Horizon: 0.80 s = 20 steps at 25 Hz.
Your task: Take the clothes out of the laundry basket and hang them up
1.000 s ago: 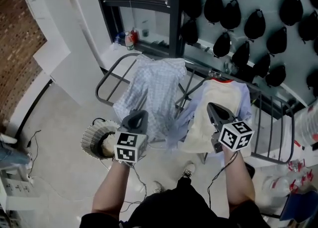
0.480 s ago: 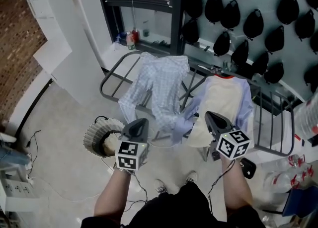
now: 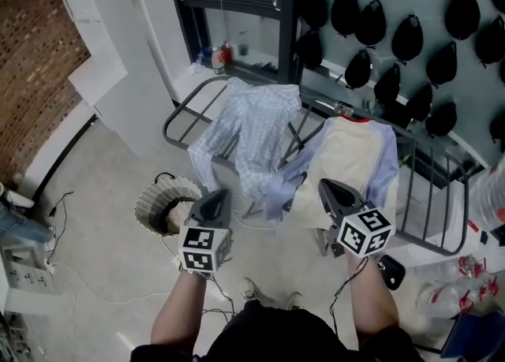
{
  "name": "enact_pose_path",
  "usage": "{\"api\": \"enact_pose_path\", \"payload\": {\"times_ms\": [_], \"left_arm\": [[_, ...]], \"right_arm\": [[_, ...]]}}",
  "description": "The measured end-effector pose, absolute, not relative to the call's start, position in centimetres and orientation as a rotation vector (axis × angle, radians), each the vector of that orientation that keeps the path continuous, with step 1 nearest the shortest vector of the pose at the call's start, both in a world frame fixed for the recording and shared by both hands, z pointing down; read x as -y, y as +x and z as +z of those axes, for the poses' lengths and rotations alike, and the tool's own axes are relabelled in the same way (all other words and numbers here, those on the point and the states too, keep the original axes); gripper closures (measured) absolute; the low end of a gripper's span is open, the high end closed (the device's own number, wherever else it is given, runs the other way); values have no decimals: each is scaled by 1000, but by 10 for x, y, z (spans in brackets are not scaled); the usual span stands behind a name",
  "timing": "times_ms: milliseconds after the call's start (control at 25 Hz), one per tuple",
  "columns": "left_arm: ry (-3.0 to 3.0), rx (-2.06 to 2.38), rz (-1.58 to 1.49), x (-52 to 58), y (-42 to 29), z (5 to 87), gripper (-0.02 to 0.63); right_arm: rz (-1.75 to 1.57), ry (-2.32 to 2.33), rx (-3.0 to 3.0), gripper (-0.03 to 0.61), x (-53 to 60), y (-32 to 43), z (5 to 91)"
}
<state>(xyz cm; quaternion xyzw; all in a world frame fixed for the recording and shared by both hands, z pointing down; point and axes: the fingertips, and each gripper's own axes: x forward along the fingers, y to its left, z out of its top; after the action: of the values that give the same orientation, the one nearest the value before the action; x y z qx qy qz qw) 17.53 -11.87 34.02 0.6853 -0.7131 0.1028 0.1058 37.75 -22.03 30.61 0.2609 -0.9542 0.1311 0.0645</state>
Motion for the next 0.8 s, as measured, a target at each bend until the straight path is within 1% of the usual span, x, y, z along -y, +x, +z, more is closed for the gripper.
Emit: {"api": "enact_pose_path", "payload": {"times_ms": [480, 800], "left_arm": [[1841, 2218, 322, 49, 275, 325, 603], [1756, 2333, 315, 3, 274, 323, 603]], "right_arm": [[321, 499, 2949, 574, 172, 439, 295], [325, 387, 2970, 574, 141, 436, 291]]}}
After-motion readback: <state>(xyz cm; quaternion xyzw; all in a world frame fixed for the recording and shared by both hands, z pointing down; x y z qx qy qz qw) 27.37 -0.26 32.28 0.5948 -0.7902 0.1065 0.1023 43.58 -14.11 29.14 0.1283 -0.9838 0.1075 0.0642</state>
